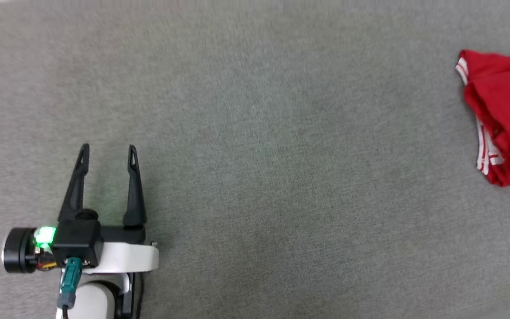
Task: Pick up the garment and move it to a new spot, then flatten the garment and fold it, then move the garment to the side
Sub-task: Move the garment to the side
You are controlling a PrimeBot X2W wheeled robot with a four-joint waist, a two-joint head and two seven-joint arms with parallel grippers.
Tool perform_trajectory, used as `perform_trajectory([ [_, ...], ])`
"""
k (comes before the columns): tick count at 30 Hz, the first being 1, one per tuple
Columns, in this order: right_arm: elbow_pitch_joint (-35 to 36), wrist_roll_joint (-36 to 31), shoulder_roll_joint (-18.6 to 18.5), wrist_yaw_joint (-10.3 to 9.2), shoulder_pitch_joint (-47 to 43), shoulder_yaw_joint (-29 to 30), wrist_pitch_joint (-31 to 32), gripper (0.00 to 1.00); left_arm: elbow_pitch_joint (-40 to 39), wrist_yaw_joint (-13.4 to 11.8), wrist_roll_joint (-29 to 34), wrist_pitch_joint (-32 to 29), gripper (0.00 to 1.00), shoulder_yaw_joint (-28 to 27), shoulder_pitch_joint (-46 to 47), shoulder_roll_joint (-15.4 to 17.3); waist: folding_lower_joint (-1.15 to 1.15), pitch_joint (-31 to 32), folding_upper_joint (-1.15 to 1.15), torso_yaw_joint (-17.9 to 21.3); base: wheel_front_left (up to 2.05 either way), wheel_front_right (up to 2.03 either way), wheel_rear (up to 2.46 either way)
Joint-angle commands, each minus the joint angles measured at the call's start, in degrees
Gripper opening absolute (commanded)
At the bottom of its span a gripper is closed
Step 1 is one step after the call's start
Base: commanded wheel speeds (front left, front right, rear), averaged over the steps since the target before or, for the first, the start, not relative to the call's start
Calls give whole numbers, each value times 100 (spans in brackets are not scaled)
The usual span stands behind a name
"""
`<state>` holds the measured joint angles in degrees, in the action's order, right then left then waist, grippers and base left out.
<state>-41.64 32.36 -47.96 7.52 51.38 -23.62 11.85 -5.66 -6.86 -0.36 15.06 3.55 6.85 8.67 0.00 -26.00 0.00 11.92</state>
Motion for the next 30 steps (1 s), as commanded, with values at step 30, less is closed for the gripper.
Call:
perform_trajectory([
  [30,3530,-2350,3587,-6,-3274,1969,-2699,100,251,52,-106,13,100,-6,-973,-369,0,2007,0,-1031,0,0,0],
])
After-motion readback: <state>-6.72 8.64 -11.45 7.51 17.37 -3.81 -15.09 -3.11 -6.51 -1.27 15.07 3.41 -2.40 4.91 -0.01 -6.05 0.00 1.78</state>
